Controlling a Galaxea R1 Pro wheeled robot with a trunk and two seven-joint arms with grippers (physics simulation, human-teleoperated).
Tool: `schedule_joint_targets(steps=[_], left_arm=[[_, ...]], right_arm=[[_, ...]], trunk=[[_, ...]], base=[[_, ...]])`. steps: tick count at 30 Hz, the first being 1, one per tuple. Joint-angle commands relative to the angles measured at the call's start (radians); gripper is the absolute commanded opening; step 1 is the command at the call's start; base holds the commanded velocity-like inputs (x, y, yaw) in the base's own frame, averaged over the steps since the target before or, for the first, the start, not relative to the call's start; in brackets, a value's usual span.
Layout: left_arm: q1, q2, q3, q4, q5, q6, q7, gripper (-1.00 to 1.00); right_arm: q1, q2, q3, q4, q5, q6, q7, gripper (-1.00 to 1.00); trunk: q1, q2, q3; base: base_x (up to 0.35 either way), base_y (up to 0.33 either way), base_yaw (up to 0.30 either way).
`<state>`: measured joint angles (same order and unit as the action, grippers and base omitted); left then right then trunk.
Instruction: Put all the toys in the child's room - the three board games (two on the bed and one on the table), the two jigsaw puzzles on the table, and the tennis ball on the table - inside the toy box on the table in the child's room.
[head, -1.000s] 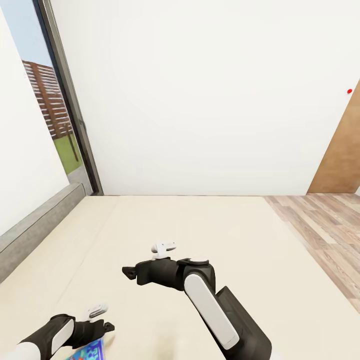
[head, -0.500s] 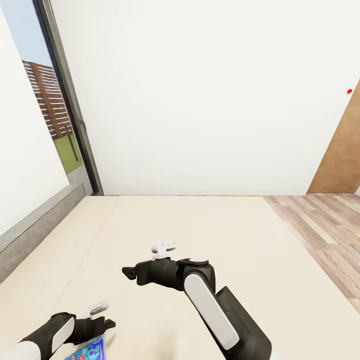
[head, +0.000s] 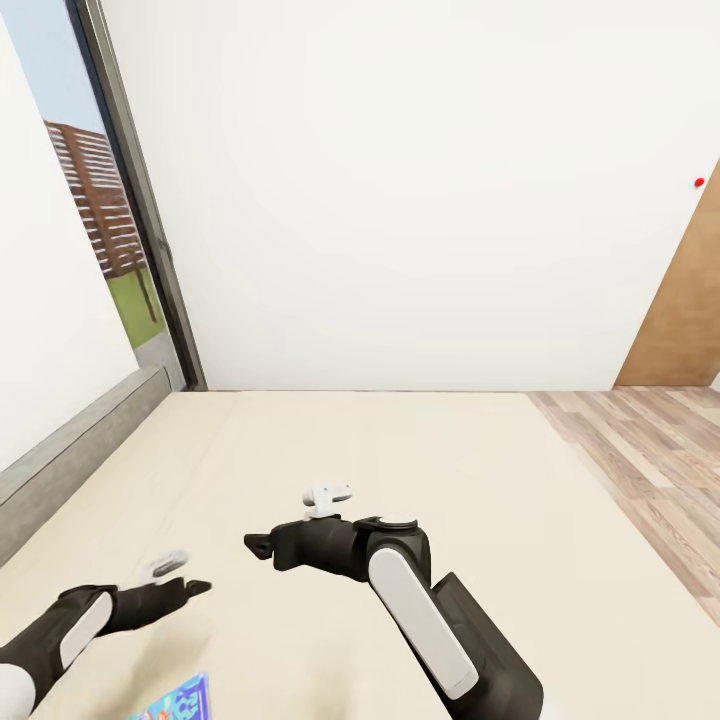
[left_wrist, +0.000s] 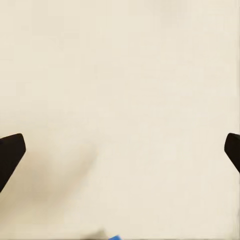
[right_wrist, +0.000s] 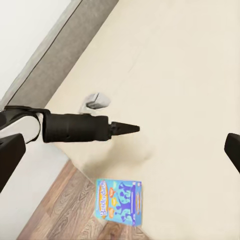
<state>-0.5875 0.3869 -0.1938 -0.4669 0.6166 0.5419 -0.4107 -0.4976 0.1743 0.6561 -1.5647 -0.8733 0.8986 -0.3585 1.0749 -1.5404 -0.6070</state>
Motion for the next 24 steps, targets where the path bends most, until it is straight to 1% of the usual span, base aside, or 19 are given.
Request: schedule_joint_targets(steps=[1,2,3,4,5,7,8,9,10,12,14,15,17,18,19,20,21,23,24], left_arm=[[0.000,0.019,0.003,-0.012,0.005,0.021,-0.025,1.00],[0.000,0.040,0.009,-0.019,0.006,0.034,-0.052,1.00],[0.000,0.051,0.014,-0.022,0.006,0.039,-0.069,1.00],[0.000,0.072,0.024,-0.027,0.007,0.047,-0.107,1.00],[0.000,0.081,0.030,-0.028,0.007,0.051,-0.128,1.00],[0.000,0.112,0.058,-0.032,0.004,0.067,-0.218,1.00],[0.000,0.120,0.064,-0.033,0.003,0.072,-0.240,1.00],[0.000,0.139,0.076,-0.033,0.003,0.082,-0.279,1.00],[0.000,0.151,0.081,-0.034,0.004,0.087,-0.298,1.00],[0.000,0.201,0.094,-0.034,0.005,0.104,-0.381,1.00],[0.000,0.245,0.099,-0.035,0.005,0.110,-0.503,1.00],[0.000,0.255,0.100,-0.035,0.004,0.111,-0.538,1.00],[0.000,0.295,0.100,-0.034,0.001,0.111,-0.677,1.00],[0.000,0.304,0.100,-0.033,0.000,0.111,-0.708,1.00],[0.000,0.323,0.100,-0.030,-0.001,0.111,-0.766,1.00],[0.000,0.332,0.101,-0.028,-0.001,0.112,-0.790,1.00],[0.000,0.351,0.101,-0.026,0.000,0.111,-0.830,1.00],[0.000,0.385,0.101,-0.023,0.003,0.111,-0.883,1.00],[0.000,0.391,0.103,-0.023,0.004,0.112,-0.895,1.00]], right_arm=[[-0.001,0.000,0.000,-0.001,-0.011,0.002,-0.010,1.00],[-0.001,0.000,0.001,0.000,-0.011,0.002,-0.010,1.00],[-0.001,0.000,0.001,0.000,-0.011,0.002,-0.010,1.00],[-0.001,0.000,0.001,0.000,-0.011,0.002,-0.010,1.00],[-0.001,0.000,0.001,0.000,-0.011,0.002,-0.010,1.00],[-0.001,0.000,0.001,0.000,-0.012,0.002,-0.010,1.00],[-0.001,0.000,0.001,0.000,-0.011,0.001,-0.010,1.00],[-0.001,0.000,0.000,0.000,-0.010,0.001,-0.010,1.00],[-0.001,0.000,0.000,0.001,-0.010,0.001,-0.010,1.00],[-0.001,0.000,-0.002,0.002,-0.008,0.000,-0.010,1.00],[-0.001,0.000,-0.005,0.002,-0.006,-0.001,-0.010,1.00],[-0.001,0.000,-0.006,0.002,-0.006,-0.001,-0.010,1.00],[-0.001,0.000,-0.009,0.003,-0.004,-0.005,-0.011,1.00],[-0.001,0.000,-0.009,0.003,-0.004,-0.008,-0.011,1.00],[-0.001,0.000,-0.009,0.003,-0.003,-0.015,-0.011,1.00],[-0.001,0.000,-0.009,0.003,-0.003,-0.019,-0.011,1.00],[-0.001,0.000,-0.009,0.003,-0.003,-0.026,-0.011,1.00],[-0.001,0.000,-0.009,0.003,-0.003,-0.042,-0.011,1.00],[-0.001,0.000,-0.009,0.003,-0.003,-0.044,-0.011,1.00]], trunk=[[0.000,-0.001,-0.001],[0.000,-0.001,-0.001],[0.000,-0.001,-0.001],[0.000,-0.001,-0.001],[0.000,-0.001,-0.001],[0.000,-0.001,-0.001],[0.000,-0.001,-0.001],[0.000,-0.001,-0.001],[0.000,-0.001,-0.001],[0.000,-0.001,-0.001],[0.000,-0.001,-0.001],[0.000,-0.001,-0.001],[0.000,-0.001,-0.001],[0.000,-0.001,-0.001],[0.000,-0.001,-0.001],[0.000,-0.001,-0.001],[0.000,-0.001,-0.001],[0.000,-0.001,-0.001],[0.000,-0.001,-0.001]], base=[[0.000,0.000,0.000],[0.000,0.000,0.000],[0.000,0.000,0.000],[0.000,0.000,0.000],[0.000,0.000,0.000],[0.000,0.000,0.000],[0.000,0.000,0.000],[0.000,0.000,0.000],[0.000,0.000,0.000],[0.000,0.000,0.000],[0.000,0.000,0.000],[0.000,0.000,0.000],[0.000,0.000,0.000],[0.000,0.000,0.000],[0.000,0.000,0.000],[0.000,0.000,0.000],[0.000,0.000,0.000],[0.000,0.000,0.000],[0.000,0.000,0.000]])
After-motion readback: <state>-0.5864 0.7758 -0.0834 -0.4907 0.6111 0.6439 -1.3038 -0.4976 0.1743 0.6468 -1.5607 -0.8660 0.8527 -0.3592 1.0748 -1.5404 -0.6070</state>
